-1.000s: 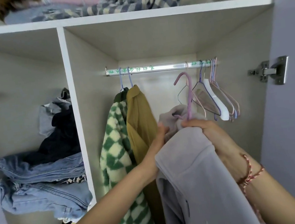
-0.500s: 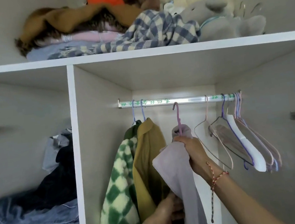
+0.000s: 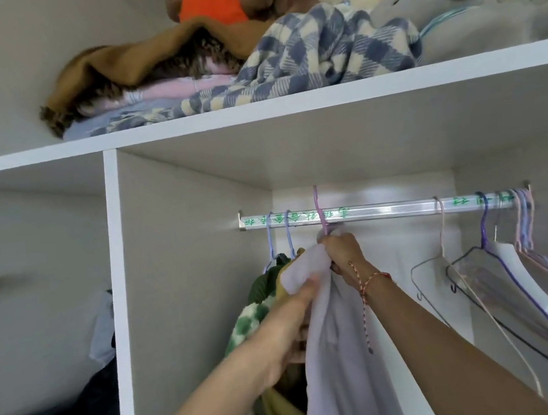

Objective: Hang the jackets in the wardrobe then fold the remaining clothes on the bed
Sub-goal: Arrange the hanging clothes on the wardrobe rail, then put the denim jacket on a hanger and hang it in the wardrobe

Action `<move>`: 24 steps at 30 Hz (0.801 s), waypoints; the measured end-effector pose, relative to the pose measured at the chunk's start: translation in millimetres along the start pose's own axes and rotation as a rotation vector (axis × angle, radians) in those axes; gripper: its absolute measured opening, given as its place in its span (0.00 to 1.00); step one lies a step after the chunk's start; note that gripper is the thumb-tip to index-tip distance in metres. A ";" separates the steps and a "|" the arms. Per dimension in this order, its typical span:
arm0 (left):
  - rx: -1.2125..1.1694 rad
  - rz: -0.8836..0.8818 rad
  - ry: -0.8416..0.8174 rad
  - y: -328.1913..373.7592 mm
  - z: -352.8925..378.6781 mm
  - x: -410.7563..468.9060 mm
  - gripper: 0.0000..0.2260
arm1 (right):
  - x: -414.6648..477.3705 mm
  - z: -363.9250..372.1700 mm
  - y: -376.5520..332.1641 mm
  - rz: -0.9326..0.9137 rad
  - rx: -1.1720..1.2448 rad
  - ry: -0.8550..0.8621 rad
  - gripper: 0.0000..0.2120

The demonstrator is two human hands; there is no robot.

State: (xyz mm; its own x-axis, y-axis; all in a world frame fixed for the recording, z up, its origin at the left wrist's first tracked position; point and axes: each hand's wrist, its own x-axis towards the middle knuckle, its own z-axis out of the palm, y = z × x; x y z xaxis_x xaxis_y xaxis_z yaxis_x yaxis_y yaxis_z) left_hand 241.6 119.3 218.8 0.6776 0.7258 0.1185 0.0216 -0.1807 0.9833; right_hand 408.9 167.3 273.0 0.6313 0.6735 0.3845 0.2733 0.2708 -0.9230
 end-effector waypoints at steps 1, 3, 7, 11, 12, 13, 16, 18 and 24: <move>0.096 0.050 0.017 -3.4 -3.3 1.9 0.13 | 8.7 4.3 5.9 0.005 0.000 0.002 0.10; 0.411 0.100 0.070 -8.2 -1.1 13.5 0.09 | 20.5 11.4 19.9 0.041 0.000 0.019 0.05; 0.934 0.016 0.094 -32.6 -4.6 36.8 0.15 | 31.5 16.3 50.5 0.116 -0.013 0.015 0.05; 0.930 0.002 0.180 -42.2 -10.6 40.4 0.08 | 15.9 16.0 47.2 0.102 -0.055 -0.053 0.18; 0.901 0.026 0.203 -44.4 -13.5 41.4 0.11 | 10.9 16.3 44.4 0.100 -0.062 -0.081 0.22; 0.848 0.054 0.211 -48.3 -15.5 43.3 0.13 | 4.4 16.0 42.1 0.097 -0.054 -0.109 0.24; 0.670 0.083 0.199 -60.4 -13.3 35.9 0.11 | -21.3 11.4 50.2 0.072 0.049 -0.161 0.22; 0.582 0.143 0.225 -66.2 -14.1 24.0 0.07 | -44.8 10.1 57.3 0.046 0.106 -0.194 0.17; 0.371 0.259 0.216 -104.4 -35.5 -47.2 0.03 | -145.7 0.4 57.9 -0.235 0.044 -0.203 0.06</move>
State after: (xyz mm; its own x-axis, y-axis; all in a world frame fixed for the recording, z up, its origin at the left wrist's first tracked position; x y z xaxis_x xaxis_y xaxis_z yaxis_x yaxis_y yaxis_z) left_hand 181.2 127.5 115.5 0.5282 0.7398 0.4169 0.1596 -0.5687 0.8069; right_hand 332.5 85.1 163.6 0.3951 0.7115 0.5811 0.3604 0.4618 -0.8105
